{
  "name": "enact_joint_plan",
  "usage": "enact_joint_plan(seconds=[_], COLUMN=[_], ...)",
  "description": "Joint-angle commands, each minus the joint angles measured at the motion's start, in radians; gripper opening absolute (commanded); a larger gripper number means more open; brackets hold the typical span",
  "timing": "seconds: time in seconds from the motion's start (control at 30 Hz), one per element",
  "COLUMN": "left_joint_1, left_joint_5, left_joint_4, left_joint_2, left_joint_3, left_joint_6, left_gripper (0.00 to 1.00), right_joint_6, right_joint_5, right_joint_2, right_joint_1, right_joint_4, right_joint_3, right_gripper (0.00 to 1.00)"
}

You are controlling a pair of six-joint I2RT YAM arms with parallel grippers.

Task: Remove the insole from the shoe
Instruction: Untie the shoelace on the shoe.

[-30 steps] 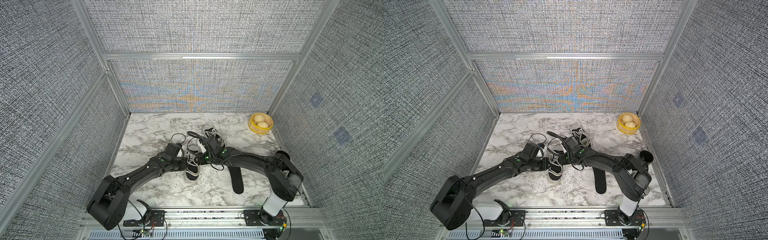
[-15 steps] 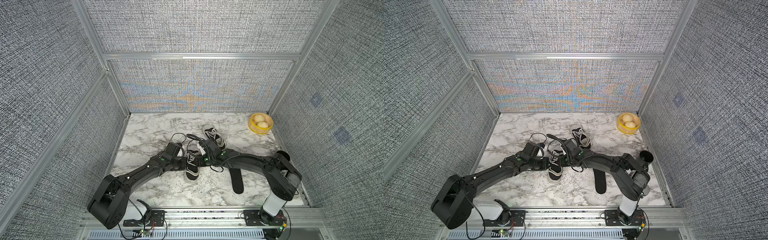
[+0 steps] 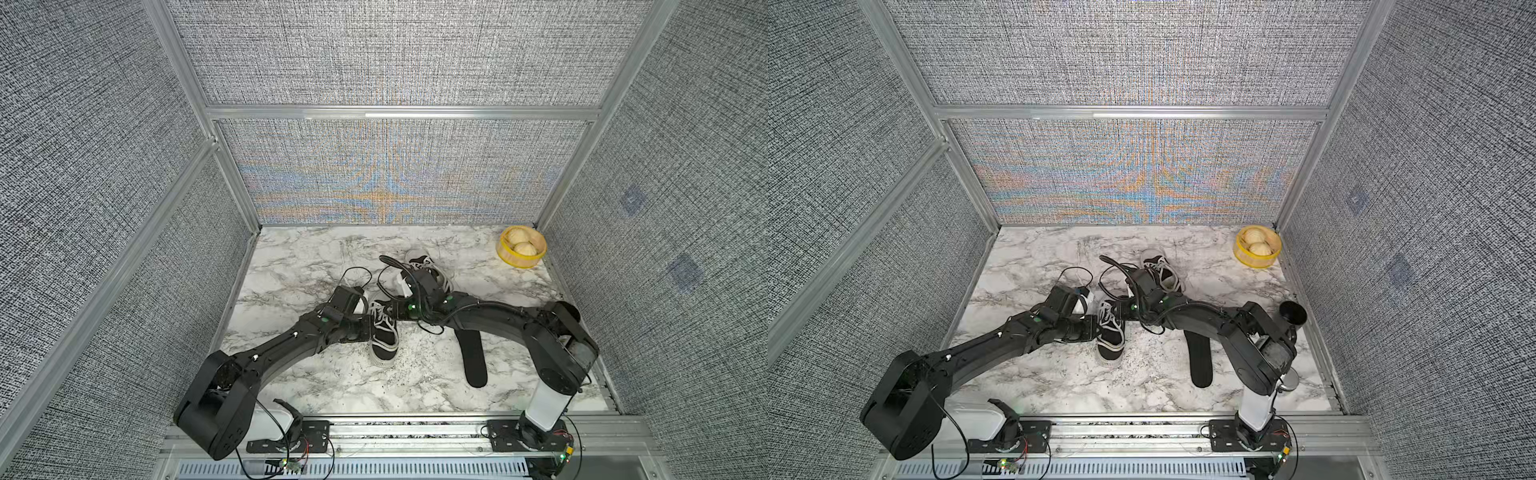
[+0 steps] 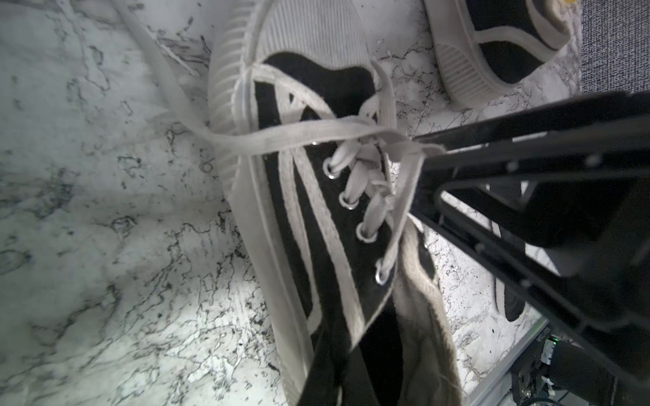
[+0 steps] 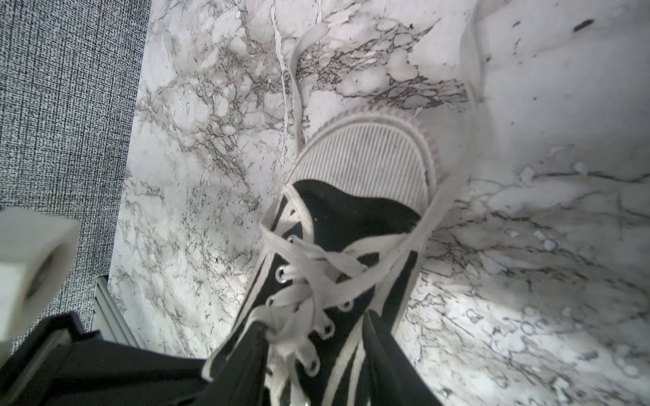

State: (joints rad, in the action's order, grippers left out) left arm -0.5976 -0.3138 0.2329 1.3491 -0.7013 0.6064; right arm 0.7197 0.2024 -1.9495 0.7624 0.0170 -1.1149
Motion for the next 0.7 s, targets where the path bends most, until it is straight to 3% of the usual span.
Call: enact_joint_plan(seconds=[0.0,0.43,0.67], left_joint_1=[0.001,0.001,0.001], left_joint_5=[-0.021,-0.012,-0.021], left_joint_4=[-0.025,-0.024,-0.023], left_joint_2=[0.004,0.003,0.003], left_joint_3=[-0.001,-0.013,-0.010], left_joint_6=[-0.003,0.000,0.000], left_gripper=[0.00,0.00,0.00], right_joint_6=[0.052,-0.023,-0.050], right_joint_5=[-0.020,-0.184,-0.306], right_joint_2=[-0.027,-0.029,-0.105], right_joint_1=[0.003,0.050,0.073], right_joint_4=[-0.057,0.082,0.133], right_joint_3=[-0.033,-0.027,-0.134], right_gripper=[0.47,0.47,0.48])
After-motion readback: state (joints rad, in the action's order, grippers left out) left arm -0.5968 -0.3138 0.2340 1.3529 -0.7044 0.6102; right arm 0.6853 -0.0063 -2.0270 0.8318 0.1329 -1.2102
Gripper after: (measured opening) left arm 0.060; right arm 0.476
